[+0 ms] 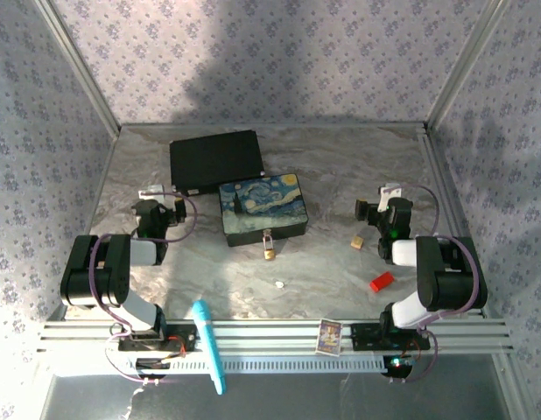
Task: Unlock a padlock with a key
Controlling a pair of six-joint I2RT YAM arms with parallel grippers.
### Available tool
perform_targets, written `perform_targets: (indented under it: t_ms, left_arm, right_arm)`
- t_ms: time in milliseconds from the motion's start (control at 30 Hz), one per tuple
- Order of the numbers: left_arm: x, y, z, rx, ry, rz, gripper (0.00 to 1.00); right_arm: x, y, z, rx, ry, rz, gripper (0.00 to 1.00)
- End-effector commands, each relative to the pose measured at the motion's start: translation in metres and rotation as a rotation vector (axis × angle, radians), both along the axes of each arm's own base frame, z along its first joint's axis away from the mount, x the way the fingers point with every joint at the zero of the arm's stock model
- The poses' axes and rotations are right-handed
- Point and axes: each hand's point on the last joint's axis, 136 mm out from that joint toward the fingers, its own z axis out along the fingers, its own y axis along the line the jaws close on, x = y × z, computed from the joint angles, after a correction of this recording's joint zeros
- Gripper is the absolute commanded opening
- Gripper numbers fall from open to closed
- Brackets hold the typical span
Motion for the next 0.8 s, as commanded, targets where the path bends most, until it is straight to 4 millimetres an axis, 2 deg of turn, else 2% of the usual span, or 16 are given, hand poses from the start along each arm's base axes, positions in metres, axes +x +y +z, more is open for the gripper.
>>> perform_targets:
  t_ms: [0, 133, 267, 367, 500, 567, 700, 767]
  left_arm:
    - [0.007, -0.002, 0.022, 0.001, -0.054, -0.014, 1.00]
    - [-0.002, 0.003, 0.042, -0.018, -0.037, 0.029, 1.00]
    - [-0.011, 0.000, 0.062, -0.111, -0.031, 0.048, 1.00]
    - [-0.018, -0.008, 0.081, -0.266, -0.043, 0.068, 1.00]
    - [-0.030, -0.024, 0.095, -0.516, 0.017, 0.102, 1.00]
    - [-0.036, -0.040, 0.100, -0.627, 0.039, 0.058, 1.00]
    - [-0.064, -0.066, 0.086, -0.822, 0.193, 0.086, 1.00]
    - [-0.078, -0.088, 0.084, -0.866, 0.227, 0.050, 1.00]
  right_arm:
    - [0.004, -0.003, 0.017, -0.007, -0.028, -0.008, 0.99]
    - [-0.002, -0.004, 0.049, 0.001, -0.023, -0.023, 0.99]
    - [-0.013, 0.000, 0.082, 0.101, -0.027, -0.040, 0.99]
    - [-0.024, 0.002, 0.090, 0.244, 0.045, -0.095, 0.99]
    - [-0.038, 0.035, 0.092, 0.382, 0.136, 0.038, 0.99]
    - [-0.049, 0.063, 0.094, 0.445, 0.177, 0.146, 0.99]
    - [-0.077, 0.103, 0.086, 0.450, 0.299, 0.257, 0.96]
    - [-0.094, 0.124, 0.080, 0.432, 0.343, 0.308, 0.94]
